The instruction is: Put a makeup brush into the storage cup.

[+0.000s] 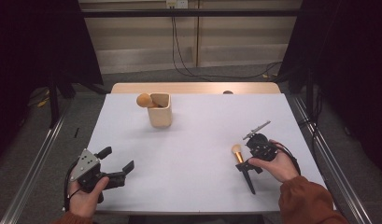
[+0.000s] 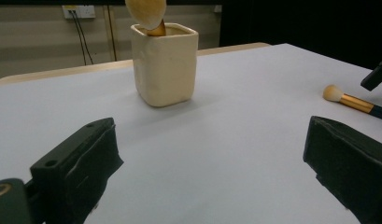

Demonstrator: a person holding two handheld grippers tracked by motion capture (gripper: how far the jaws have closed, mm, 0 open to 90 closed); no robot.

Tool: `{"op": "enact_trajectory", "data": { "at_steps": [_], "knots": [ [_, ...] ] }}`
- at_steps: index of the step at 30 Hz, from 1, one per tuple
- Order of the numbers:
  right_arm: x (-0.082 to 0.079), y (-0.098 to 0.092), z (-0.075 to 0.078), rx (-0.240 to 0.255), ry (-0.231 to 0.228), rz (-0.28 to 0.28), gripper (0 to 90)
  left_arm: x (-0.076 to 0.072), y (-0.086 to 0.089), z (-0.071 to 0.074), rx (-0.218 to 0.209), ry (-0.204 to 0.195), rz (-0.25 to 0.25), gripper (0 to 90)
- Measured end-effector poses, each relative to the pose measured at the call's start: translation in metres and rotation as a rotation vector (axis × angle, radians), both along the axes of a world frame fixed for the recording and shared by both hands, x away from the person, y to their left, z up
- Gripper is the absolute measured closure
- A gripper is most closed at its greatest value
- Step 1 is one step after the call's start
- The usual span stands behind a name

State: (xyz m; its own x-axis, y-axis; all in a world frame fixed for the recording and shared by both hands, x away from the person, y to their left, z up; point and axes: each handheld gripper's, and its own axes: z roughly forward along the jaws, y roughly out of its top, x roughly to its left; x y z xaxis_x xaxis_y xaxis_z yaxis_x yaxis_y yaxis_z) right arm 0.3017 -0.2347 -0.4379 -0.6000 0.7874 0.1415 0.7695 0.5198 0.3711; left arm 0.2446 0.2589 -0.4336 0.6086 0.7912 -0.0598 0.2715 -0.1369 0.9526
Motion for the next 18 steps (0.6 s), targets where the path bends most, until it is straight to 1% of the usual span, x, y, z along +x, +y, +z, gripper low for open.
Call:
{"op": "enact_trajectory", "data": {
  "at_steps": [2,6,8,9,10,13,14,15,16,18],
  "knots": [
    [0.0,0.0,-0.001,-0.004,0.006,0.005,16.3,0.0,0.0,0.0,0.007,0.002,-0.004,3.2],
    [0.001,0.003,-0.004,-0.024,0.044,0.006,17.9,0.0,-0.001,0.0,0.004,0.005,-0.007,3.2],
    [0.003,0.004,-0.005,-0.035,0.054,-0.003,24.6,0.001,-0.002,0.0,0.003,0.009,-0.01,3.2],
    [0.004,0.005,-0.006,-0.041,0.049,0.002,24.9,0.001,-0.002,0.0,0.007,0.008,-0.01,3.2],
    [0.005,0.006,-0.006,-0.049,0.06,-0.014,24.6,0.001,-0.002,0.0,0.009,0.007,-0.013,3.2],
    [0.008,0.009,-0.007,-0.086,0.06,-0.017,26.4,0.001,-0.003,0.0,0.014,0.004,-0.016,3.2],
    [0.008,0.011,-0.008,-0.104,0.061,-0.01,26.6,0.001,-0.002,0.0,0.014,0.004,-0.016,3.2],
    [0.008,0.013,-0.008,-0.119,0.071,0.0,26.2,0.001,-0.002,0.0,0.013,0.004,-0.015,3.2],
    [0.008,0.015,-0.009,-0.12,0.075,0.01,27.5,0.001,-0.002,0.0,0.011,0.005,-0.013,3.2],
    [0.008,0.019,-0.011,-0.141,0.082,0.007,29.6,0.001,-0.002,0.0,0.011,0.005,-0.013,3.2]
  ]
}}
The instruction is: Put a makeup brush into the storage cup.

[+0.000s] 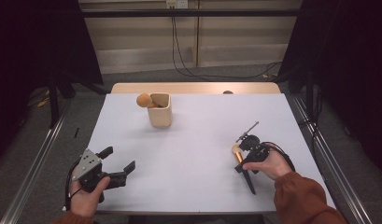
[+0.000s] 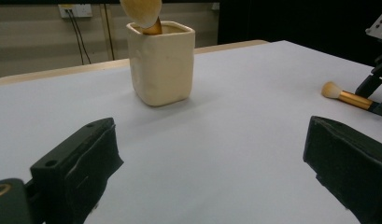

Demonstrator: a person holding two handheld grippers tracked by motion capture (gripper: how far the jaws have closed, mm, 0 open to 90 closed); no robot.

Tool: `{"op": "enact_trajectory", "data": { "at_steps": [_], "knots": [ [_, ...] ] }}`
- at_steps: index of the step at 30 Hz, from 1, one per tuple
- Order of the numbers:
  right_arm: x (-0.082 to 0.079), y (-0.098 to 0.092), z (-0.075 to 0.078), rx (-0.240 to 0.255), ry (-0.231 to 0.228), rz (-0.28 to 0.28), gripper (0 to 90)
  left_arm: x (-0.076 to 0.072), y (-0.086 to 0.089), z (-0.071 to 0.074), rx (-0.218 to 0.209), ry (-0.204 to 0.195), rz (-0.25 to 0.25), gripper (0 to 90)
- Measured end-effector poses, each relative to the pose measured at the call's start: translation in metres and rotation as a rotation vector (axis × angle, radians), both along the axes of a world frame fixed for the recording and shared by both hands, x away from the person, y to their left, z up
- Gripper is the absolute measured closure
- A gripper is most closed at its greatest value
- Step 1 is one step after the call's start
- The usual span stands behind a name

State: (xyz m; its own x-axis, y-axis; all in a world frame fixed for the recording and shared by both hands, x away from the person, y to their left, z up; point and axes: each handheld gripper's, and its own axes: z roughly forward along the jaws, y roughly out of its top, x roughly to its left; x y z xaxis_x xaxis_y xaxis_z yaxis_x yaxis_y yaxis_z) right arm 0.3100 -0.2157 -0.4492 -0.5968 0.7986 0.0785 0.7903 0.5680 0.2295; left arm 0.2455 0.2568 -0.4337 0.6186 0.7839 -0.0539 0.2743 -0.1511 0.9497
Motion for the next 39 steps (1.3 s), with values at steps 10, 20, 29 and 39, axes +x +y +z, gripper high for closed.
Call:
{"op": "enact_trajectory", "data": {
  "at_steps": [10,20,29,39],
  "knots": [
    [0.0,0.006,-0.004,-0.061,0.002,-0.01,35.1,0.0,-0.001,0.0,0.001,0.007,-0.002,3.2],
    [0.004,0.012,0.0,-0.1,0.051,-0.038,49.1,0.0,0.0,-0.001,0.005,0.005,-0.001,3.2],
    [0.005,0.009,0.001,-0.084,0.054,-0.031,73.8,0.001,-0.002,-0.001,0.01,0.006,-0.002,3.2],
    [0.002,0.006,0.001,-0.073,0.025,-0.008,75.3,0.002,-0.003,-0.001,0.012,0.009,-0.005,3.2]
  ]
}}
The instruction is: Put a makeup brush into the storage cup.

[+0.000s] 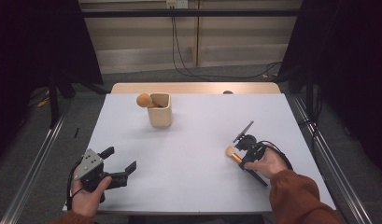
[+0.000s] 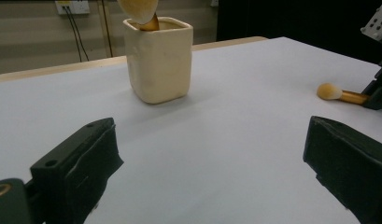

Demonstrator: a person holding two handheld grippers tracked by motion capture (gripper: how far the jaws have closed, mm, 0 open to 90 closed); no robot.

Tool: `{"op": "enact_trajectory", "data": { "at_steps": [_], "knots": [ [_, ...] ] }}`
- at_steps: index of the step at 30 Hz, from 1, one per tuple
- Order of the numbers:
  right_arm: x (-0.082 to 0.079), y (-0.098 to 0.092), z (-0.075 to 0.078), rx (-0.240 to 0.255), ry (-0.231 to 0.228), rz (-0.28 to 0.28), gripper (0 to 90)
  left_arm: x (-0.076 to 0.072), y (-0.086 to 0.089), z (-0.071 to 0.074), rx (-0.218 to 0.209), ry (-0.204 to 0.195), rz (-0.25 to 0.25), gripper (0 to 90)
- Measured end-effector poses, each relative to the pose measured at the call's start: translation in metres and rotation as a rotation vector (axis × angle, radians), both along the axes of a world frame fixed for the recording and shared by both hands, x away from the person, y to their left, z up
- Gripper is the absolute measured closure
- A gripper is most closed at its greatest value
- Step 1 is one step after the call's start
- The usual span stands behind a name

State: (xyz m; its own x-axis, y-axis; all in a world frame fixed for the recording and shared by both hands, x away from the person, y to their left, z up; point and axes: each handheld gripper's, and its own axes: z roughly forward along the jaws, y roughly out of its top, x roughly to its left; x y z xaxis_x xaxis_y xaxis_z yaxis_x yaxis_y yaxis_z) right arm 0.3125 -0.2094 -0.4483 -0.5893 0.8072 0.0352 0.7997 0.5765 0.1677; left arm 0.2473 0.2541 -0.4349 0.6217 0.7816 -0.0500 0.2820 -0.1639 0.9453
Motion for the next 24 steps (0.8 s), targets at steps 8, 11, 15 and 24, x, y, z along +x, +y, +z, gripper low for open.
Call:
{"op": "enact_trajectory", "data": {
  "at_steps": [8,11,15,24],
  "knots": [
    [-0.003,-0.004,0.001,0.034,-0.013,-0.018,75.4,0.0,-0.002,0.0,0.001,0.003,-0.002,3.2],
    [-0.004,-0.007,0.002,0.052,-0.023,-0.025,75.4,0.0,-0.001,-0.001,-0.002,0.006,0.006,3.2],
    [-0.006,-0.012,0.007,0.086,-0.047,-0.03,75.4,-0.001,0.0,0.0,-0.005,0.001,0.01,3.2],
    [-0.01,-0.021,0.022,0.151,-0.112,-0.044,75.4,-0.002,0.001,0.0,-0.002,0.005,0.011,3.2]
  ]
}}
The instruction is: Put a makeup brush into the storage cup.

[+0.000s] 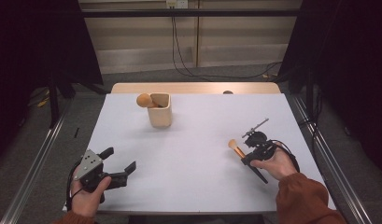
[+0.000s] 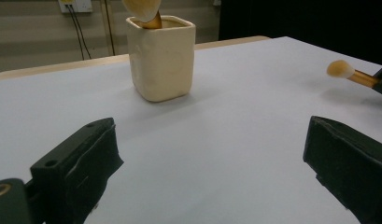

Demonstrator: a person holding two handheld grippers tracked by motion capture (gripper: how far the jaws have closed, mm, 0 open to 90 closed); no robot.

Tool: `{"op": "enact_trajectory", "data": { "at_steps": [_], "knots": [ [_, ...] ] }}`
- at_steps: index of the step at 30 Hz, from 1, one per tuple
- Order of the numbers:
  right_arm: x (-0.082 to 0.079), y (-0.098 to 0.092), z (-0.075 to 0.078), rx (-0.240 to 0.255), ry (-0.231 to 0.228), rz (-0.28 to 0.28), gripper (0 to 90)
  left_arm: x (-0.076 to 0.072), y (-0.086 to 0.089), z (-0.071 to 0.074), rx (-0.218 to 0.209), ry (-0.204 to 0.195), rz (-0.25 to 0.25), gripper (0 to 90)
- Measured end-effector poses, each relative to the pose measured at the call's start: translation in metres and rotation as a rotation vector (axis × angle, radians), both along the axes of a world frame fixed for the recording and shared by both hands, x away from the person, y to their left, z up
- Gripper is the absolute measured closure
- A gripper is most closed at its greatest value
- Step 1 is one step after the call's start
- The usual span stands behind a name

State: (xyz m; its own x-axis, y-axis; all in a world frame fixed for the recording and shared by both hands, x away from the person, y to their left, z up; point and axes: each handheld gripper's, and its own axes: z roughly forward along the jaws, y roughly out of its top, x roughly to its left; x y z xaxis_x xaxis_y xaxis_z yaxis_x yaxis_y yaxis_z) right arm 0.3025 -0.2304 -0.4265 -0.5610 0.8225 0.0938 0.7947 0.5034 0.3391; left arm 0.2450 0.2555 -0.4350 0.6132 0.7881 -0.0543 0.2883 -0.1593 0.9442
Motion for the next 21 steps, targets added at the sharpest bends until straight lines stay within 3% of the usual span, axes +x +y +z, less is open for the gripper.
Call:
{"op": "enact_trajectory", "data": {
  "at_steps": [4,7,12,21],
  "knots": [
    [-0.003,-0.003,0.004,0.027,-0.049,-0.026,75.4,-0.001,0.001,0.0,-0.004,-0.003,0.008,3.2],
    [-0.005,-0.004,0.005,0.04,-0.056,-0.046,75.4,-0.001,0.001,0.0,-0.004,-0.002,0.014,3.2],
    [-0.008,-0.008,0.008,0.128,-0.113,-0.061,75.4,-0.001,0.002,0.0,-0.005,0.0,0.013,3.2],
    [-0.015,-0.01,0.011,0.201,-0.189,-0.074,75.4,-0.002,0.001,0.0,-0.001,-0.003,0.008,3.2]
  ]
}}
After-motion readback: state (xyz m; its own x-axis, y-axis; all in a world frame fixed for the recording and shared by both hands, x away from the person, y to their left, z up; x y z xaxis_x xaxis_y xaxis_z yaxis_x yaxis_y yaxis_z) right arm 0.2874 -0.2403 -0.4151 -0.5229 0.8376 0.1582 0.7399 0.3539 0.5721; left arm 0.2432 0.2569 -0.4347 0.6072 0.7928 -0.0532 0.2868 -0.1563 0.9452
